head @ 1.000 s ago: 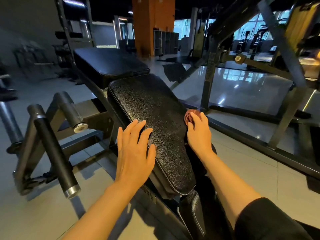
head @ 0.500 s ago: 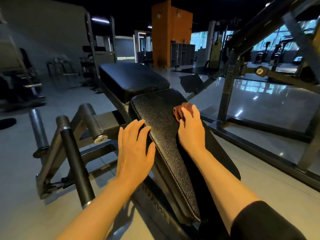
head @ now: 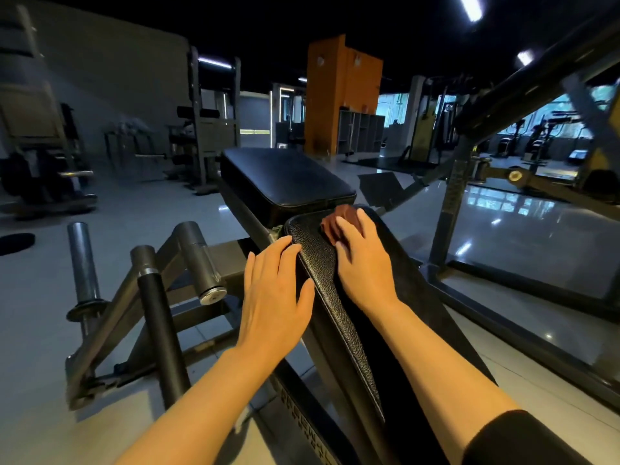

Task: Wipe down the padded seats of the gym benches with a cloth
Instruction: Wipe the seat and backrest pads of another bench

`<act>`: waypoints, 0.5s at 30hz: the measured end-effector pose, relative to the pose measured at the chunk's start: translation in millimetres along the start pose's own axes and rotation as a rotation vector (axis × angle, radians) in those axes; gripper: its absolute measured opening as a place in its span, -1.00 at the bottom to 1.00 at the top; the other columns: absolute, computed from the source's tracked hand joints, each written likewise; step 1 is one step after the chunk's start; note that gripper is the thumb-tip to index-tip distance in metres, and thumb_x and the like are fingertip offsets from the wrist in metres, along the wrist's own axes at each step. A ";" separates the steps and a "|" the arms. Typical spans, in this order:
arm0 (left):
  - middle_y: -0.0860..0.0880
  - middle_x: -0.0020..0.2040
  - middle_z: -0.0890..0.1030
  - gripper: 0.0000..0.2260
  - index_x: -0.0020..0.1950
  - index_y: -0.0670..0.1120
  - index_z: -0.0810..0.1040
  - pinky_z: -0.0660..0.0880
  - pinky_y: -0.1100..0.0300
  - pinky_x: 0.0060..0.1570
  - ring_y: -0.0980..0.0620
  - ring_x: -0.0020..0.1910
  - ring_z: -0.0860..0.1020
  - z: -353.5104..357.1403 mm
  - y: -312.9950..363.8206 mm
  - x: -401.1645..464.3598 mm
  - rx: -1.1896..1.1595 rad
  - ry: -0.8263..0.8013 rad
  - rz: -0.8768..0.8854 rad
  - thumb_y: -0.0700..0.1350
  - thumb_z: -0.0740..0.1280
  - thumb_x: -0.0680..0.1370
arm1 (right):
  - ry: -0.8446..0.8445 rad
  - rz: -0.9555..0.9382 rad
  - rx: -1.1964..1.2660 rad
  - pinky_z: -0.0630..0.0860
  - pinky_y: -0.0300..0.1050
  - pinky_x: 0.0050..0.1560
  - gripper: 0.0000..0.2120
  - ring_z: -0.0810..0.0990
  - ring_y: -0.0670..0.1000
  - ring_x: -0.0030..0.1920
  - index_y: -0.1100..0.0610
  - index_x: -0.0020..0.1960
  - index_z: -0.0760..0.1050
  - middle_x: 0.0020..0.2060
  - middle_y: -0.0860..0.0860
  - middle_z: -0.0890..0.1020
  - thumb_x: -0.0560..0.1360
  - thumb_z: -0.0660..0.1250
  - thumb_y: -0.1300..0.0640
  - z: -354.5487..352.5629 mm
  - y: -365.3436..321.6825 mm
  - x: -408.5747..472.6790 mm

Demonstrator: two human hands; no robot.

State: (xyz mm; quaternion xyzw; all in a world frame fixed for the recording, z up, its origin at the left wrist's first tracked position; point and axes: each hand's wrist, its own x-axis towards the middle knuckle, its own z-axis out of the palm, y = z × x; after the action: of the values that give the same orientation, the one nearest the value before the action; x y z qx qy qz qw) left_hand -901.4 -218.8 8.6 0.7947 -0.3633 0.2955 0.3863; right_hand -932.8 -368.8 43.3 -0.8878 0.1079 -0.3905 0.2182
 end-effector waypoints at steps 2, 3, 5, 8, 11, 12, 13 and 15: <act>-0.03 0.41 0.37 -0.57 0.39 -0.09 0.38 0.11 -0.16 0.48 0.00 0.42 0.30 0.5 -1.4 2.8 -0.015 -0.002 0.003 -0.13 0.35 0.53 | -0.067 -0.183 0.006 0.24 -0.15 0.41 -0.57 0.20 0.05 0.50 0.10 0.47 0.35 0.54 0.05 0.18 0.60 0.24 0.18 5.9 -12.0 -3.1; -0.03 0.40 0.37 -0.57 0.39 -0.09 0.38 0.12 -0.16 0.48 0.00 0.42 0.30 1.0 -1.9 3.7 -0.026 -0.003 0.003 -0.14 0.35 0.53 | -0.103 -0.239 0.007 0.24 -0.18 0.39 -0.56 0.21 0.04 0.50 0.08 0.47 0.35 0.54 0.04 0.18 0.60 0.25 0.18 6.1 -13.6 -2.0; -0.05 0.40 0.37 -0.58 0.39 -0.11 0.39 0.14 -0.16 0.47 -0.02 0.42 0.31 2.3 -2.7 4.7 -0.039 -0.008 0.003 -0.14 0.35 0.54 | -0.126 -0.254 -0.008 0.26 -0.17 0.36 -0.56 0.23 0.05 0.48 0.05 0.47 0.35 0.53 0.03 0.19 0.60 0.25 0.19 2.8 -7.9 7.1; -0.06 0.39 0.38 -0.59 0.38 -0.13 0.41 0.14 -0.16 0.47 -0.04 0.41 0.32 5.6 -1.8 2.4 -0.031 -0.013 0.026 -0.12 0.34 0.54 | -0.057 -0.051 -0.038 0.28 -0.09 0.37 -0.56 0.27 0.09 0.46 0.04 0.46 0.36 0.53 0.03 0.20 0.60 0.23 0.21 -4.1 11.8 21.3; -0.06 0.38 0.39 -0.62 0.35 -0.12 0.43 0.13 -0.15 0.47 -0.04 0.40 0.32 10.4 8.7 -8.0 -0.033 -0.022 0.061 -0.10 0.33 0.54 | 0.013 0.155 -0.066 0.24 -0.07 0.40 -0.58 0.29 0.12 0.46 0.06 0.46 0.36 0.53 0.04 0.19 0.61 0.21 0.21 -10.8 33.4 14.7; -0.06 0.37 0.39 -0.62 0.34 -0.12 0.44 0.13 -0.16 0.47 -0.04 0.40 0.32 12.9 14.3 -13.4 -0.036 -0.031 0.077 -0.09 0.32 0.53 | 0.021 0.184 -0.076 0.24 -0.07 0.41 -0.58 0.29 0.12 0.46 0.06 0.46 0.36 0.53 0.04 0.19 0.61 0.20 0.21 -13.6 40.2 7.8; -0.07 0.36 0.40 -0.62 0.32 -0.12 0.45 0.13 -0.19 0.46 -0.05 0.40 0.32 15.9 20.5 -19.8 -0.042 -0.044 0.096 -0.09 0.32 0.52 | 0.025 0.209 -0.087 0.24 -0.06 0.41 -0.58 0.29 0.12 0.46 0.05 0.46 0.35 0.53 0.03 0.18 0.62 0.20 0.21 -17.0 46.9 -1.0; -0.10 0.35 0.41 -0.63 0.30 -0.15 0.47 0.14 -0.24 0.44 -0.06 0.40 0.31 22.6 32.8 -35.0 -0.055 -0.072 0.133 -0.14 0.36 0.51 | 0.039 0.287 -0.111 0.25 -0.03 0.41 -0.58 0.29 0.13 0.45 0.03 0.47 0.34 0.54 0.03 0.17 0.63 0.18 0.20 -25.3 62.2 -21.6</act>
State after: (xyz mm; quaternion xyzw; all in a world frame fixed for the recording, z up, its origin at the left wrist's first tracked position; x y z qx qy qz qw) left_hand -943.2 -239.6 -16.6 0.7678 -0.4372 0.2816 0.3742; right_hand -967.3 -423.5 15.2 -0.8662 0.2594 -0.3658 0.2204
